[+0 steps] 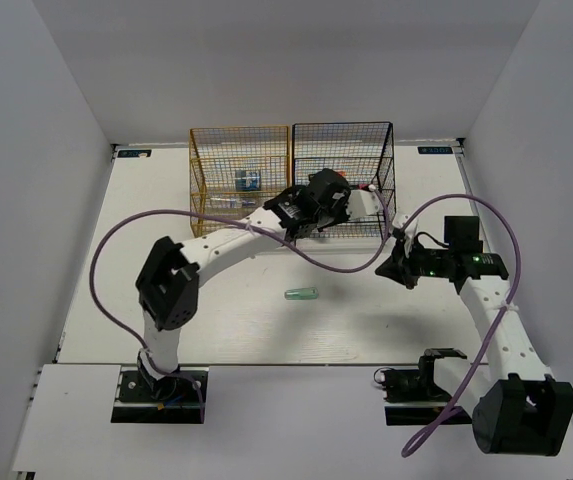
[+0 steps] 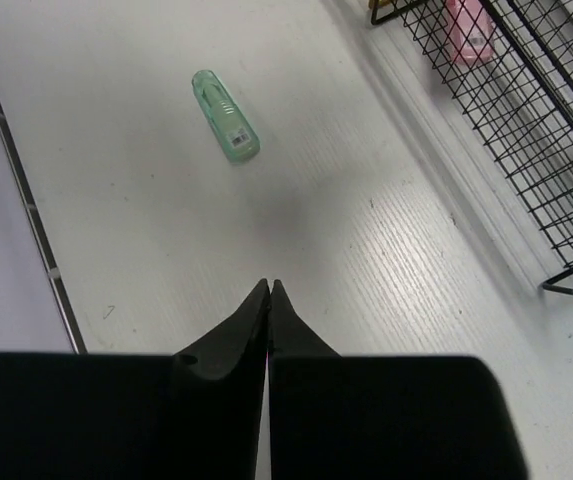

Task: Sort the stationery into containers
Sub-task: Place the pen in the storage box, then pick up the pen from the center of the board.

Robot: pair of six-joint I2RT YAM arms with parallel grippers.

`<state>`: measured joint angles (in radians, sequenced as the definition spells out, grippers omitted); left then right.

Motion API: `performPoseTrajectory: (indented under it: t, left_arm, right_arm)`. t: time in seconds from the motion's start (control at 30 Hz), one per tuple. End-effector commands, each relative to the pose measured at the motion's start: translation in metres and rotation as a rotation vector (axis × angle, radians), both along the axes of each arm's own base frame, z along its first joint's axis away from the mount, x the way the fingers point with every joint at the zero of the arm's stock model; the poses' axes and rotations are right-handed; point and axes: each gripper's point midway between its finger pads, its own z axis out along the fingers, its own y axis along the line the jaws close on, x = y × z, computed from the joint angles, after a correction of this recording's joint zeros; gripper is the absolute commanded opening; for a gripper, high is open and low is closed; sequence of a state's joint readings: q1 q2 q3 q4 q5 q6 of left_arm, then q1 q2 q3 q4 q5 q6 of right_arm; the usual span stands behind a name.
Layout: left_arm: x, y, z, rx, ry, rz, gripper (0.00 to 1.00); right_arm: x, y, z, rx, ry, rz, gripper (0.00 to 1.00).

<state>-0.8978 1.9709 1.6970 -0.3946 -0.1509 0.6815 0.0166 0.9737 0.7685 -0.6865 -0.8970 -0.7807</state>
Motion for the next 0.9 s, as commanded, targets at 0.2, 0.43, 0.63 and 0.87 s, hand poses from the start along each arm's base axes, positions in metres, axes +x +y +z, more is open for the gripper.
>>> performPoseTrajectory:
  t: [0.2,0.43,0.63,0.87]
  left_arm:
    - [-0.105,0.059,0.032,-0.356,0.413,0.543,0.78]
    - [-0.146,0.083,-0.039,-0.136,0.476,0.295,0.22]
    - [-0.147,0.067,-0.071,0.035,0.545,0.096,0.47]
    - [-0.142,0.055,-0.101,0.04,0.66,0.048,0.6]
  right_arm:
    - [-0.005,0.002,0.004,0.069,0.06,0.019,0.9]
    - [-0.015,0.006,0.008,0.075,0.036,0.142,0.02]
    - [-0.026,0.006,0.005,0.079,0.09,0.217,0.45]
    - [-0.027,0.002,0.001,0.068,0.06,0.221,0.46]
